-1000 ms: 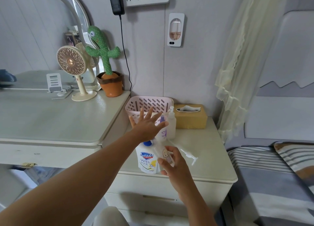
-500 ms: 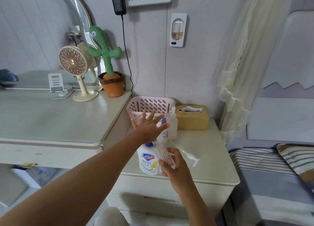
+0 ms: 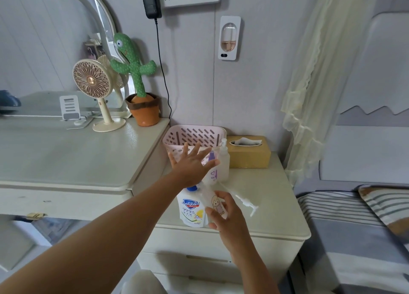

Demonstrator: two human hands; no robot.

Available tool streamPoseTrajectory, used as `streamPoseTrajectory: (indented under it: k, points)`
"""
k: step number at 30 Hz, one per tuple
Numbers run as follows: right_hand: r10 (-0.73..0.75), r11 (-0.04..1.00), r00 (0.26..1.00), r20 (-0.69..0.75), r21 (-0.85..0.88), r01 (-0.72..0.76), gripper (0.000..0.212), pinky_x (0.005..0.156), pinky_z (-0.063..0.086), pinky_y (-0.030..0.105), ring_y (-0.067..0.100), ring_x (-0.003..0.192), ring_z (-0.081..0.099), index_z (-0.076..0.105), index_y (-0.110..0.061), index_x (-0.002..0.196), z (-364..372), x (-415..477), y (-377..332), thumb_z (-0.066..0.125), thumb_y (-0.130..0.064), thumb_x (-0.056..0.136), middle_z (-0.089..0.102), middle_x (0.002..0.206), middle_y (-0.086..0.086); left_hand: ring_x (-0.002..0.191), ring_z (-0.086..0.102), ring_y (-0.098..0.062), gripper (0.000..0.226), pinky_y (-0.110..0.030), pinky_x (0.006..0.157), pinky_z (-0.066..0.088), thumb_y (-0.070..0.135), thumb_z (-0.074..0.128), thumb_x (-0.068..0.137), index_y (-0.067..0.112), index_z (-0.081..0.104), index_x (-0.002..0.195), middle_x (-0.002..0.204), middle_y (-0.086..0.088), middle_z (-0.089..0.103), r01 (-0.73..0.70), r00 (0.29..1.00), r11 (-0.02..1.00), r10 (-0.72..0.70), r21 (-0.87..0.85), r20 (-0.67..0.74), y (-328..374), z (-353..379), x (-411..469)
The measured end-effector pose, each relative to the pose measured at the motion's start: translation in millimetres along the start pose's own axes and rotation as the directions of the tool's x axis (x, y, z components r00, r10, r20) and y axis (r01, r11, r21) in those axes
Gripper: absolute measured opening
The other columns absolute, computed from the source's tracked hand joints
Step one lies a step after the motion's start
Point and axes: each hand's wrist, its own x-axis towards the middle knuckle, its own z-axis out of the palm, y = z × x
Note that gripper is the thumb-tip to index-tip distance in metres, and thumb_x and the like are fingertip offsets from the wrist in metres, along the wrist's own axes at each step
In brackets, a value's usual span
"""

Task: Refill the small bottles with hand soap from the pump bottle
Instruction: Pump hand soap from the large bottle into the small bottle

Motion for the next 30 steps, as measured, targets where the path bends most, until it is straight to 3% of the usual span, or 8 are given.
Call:
streamPoseTrajectory:
  k: [4, 11, 17, 24, 30]
  points:
    - [0.012, 1.000, 1.000, -0.011, -0.016, -0.012, 0.031, 0.065, 0.056, 0.023, 0.008, 0.093, 0.064, 0.051, -0.030, 0.111, 1.5, -0.2, 0.5, 0.063, -0.013, 0.088, 0.062, 0.107, -0.008, 0.143, -0.019, -0.025, 0.068, -0.064, 0.104, -0.019, 0.073, 0.014, 0.084, 0.045, 0.009, 0.147, 0.158, 0.006, -0.008, -0.014, 1.000, 0.998, 0.013, 0.054, 0.020, -1.7, -1.8, 2.3]
    - [-0.012, 0.999, 1.000, 0.019, -0.030, 0.012, 0.033, 0.059, 0.052, 0.017, 0.009, 0.096, 0.062, 0.049, -0.024, 0.118, -1.8, -1.4, -5.2, 0.061, -0.014, 0.090, 0.061, 0.112, -0.004, 0.141, -0.025, -0.023, 0.068, -0.059, 0.099, -0.026, 0.072, 0.008, 0.085, 0.044, -0.001, 0.147, 0.156, 0.007, -0.017, -0.059, 0.994, 0.964, 0.082, 0.260, -0.077, 2.9, -8.3, 2.5]
    - [-0.007, 1.000, 1.000, 0.014, -0.020, 0.008, 0.032, 0.058, 0.050, 0.016, 0.008, 0.092, 0.062, 0.049, -0.023, 0.118, 0.3, -0.5, -3.1, 0.060, -0.011, 0.090, 0.061, 0.110, -0.005, 0.143, -0.019, -0.024, 0.062, -0.060, 0.104, -0.019, 0.068, 0.018, 0.090, 0.044, 0.008, 0.147, 0.158, 0.007, -0.009, 0.008, 1.000, 1.000, -0.007, -0.026, 0.016, 0.3, -2.6, 2.0]
    - [0.001, 1.000, 1.000, 0.020, -0.021, 0.000, 0.032, 0.058, 0.050, 0.016, 0.009, 0.092, 0.061, 0.048, -0.024, 0.119, 0.9, -1.5, -5.2, 0.059, -0.012, 0.091, 0.061, 0.112, -0.003, 0.143, -0.018, -0.026, 0.065, -0.064, 0.104, -0.017, 0.070, 0.013, 0.088, 0.044, 0.004, 0.147, 0.158, 0.007, -0.011, 0.027, 0.998, 0.999, -0.025, -0.031, 0.062, 0.6, -7.5, 1.7]
    - [-0.014, 1.000, 1.000, 0.017, -0.020, 0.014, 0.036, 0.062, 0.051, 0.016, 0.008, 0.096, 0.061, 0.048, -0.026, 0.120, -1.6, -0.8, -6.8, 0.062, -0.015, 0.089, 0.060, 0.114, -0.006, 0.143, -0.020, -0.024, 0.063, -0.060, 0.105, -0.019, 0.065, 0.015, 0.092, 0.040, 0.003, 0.149, 0.158, 0.005, -0.011, -0.020, 0.999, 1.000, 0.021, -0.024, 0.045, 7.8, -16.5, -2.1]
